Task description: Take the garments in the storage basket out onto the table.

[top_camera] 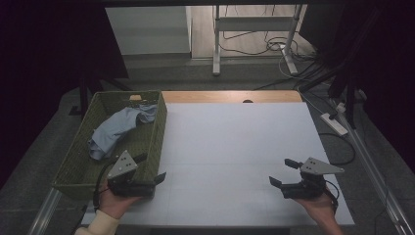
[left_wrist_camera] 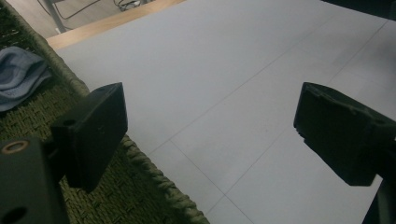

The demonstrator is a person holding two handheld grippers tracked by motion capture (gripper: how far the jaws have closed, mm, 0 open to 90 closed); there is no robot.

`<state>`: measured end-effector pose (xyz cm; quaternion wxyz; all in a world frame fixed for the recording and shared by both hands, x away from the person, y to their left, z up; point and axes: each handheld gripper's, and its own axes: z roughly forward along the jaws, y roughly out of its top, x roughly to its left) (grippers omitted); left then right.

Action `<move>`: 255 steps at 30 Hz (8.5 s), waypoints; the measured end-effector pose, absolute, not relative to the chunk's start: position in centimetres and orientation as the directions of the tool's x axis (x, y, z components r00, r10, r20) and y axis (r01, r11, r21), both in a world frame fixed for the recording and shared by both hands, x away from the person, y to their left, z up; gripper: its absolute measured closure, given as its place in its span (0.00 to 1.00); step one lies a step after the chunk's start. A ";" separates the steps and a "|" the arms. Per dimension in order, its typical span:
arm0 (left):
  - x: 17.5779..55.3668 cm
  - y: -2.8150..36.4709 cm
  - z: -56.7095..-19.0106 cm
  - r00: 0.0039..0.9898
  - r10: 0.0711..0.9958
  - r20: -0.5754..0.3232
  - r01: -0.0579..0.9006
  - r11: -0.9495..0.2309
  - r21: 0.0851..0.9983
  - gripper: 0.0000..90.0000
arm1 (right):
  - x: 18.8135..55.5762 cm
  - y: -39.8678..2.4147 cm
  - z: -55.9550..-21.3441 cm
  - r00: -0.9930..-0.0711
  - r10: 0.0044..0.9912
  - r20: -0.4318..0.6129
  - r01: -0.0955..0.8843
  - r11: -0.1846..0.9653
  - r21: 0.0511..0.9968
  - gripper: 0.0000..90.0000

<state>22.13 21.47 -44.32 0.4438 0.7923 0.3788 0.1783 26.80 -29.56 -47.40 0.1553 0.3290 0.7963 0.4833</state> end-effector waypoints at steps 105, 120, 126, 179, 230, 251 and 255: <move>33.9 26.1 -36.5 0.549 0.836 -0.031 0.547 -0.331 0.769 0.16 | 27.6 -29.7 -48.6 -0.737 0.673 0.058 0.399 0.365 0.841 0.13; 35.6 28.3 -36.7 0.496 0.868 -0.026 0.572 -0.304 0.762 0.17 | 27.7 -29.6 -48.7 -0.737 0.673 0.058 0.404 0.371 0.836 0.13; 36.5 29.1 -37.0 0.475 0.879 -0.028 0.589 -0.295 0.752 0.17 | 27.7 -29.6 -48.7 -0.736 0.675 0.056 0.405 0.372 0.835 0.14; 40.7 34.6 -41.1 0.338 0.939 -0.058 0.742 -0.228 0.630 0.17 | 27.8 -29.5 -49.1 -0.734 0.677 0.056 0.416 0.383 0.825 0.13; 43.6 35.5 -46.5 0.255 0.966 -0.048 0.869 -0.206 0.450 0.11 | 27.8 -29.4 -49.4 -0.733 0.677 0.059 0.426 0.390 0.816 0.14; 44.9 34.7 -48.1 0.261 0.965 -0.001 0.893 -0.240 0.381 0.06 | 27.8 -29.3 -49.4 -0.735 0.674 0.072 0.433 0.384 0.816 0.14; 45.0 34.8 -48.4 0.254 0.967 -0.009 0.895 -0.231 0.381 0.05 | 27.8 -29.3 -49.4 -0.736 0.672 0.084 0.437 0.377 0.817 0.14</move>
